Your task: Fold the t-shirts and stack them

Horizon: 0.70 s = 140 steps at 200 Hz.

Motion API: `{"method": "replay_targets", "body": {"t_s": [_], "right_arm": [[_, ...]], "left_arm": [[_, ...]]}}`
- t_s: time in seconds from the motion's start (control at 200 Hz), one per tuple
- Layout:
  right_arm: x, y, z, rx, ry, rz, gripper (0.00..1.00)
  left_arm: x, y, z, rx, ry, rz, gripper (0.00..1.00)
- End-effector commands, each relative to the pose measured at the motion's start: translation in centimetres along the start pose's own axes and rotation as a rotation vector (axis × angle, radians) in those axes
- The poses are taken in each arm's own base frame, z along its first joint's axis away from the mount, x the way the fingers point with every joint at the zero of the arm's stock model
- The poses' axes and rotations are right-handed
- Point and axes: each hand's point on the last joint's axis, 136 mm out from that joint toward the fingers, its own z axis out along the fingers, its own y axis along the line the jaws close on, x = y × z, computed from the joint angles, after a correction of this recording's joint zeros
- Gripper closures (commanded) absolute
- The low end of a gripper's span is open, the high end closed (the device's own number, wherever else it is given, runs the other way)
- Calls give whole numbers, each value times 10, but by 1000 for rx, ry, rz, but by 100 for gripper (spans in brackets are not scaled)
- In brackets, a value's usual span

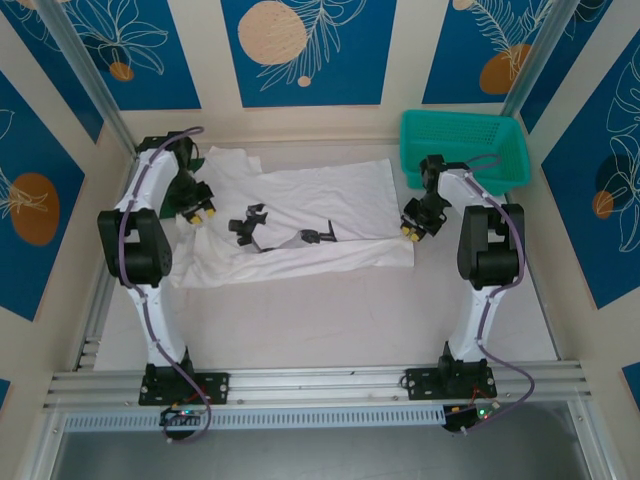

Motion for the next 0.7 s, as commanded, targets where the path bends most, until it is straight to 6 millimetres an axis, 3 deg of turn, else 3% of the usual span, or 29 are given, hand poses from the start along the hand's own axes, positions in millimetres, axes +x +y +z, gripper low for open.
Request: {"method": "replay_targets", "body": {"t_s": [0.0, 0.115, 0.2, 0.295, 0.435, 0.58, 0.695], "right_arm": [[-8, 1, -24, -27, -42, 14, 62], [-5, 3, -45, -86, -85, -2, 46], [13, 9, -52, -184, -86, -42, 44], [44, 12, -48, -285, -46, -75, 44], [83, -1, -25, -315, 36, -91, 45], [100, -15, -4, -278, 88, -57, 47], [98, -28, 8, -203, 93, -16, 47]], "left_arm": [[-16, 3, -33, 28, -99, -30, 57], [-20, 20, -66, 13, -211, -66, 37], [-4, 34, -73, -9, -241, -70, 33], [30, 52, -54, 22, -180, -108, 33], [75, 73, -20, 166, -95, -213, 37], [108, 74, 12, 291, -28, -299, 33], [123, 71, 30, 342, 3, -328, 32]]}}
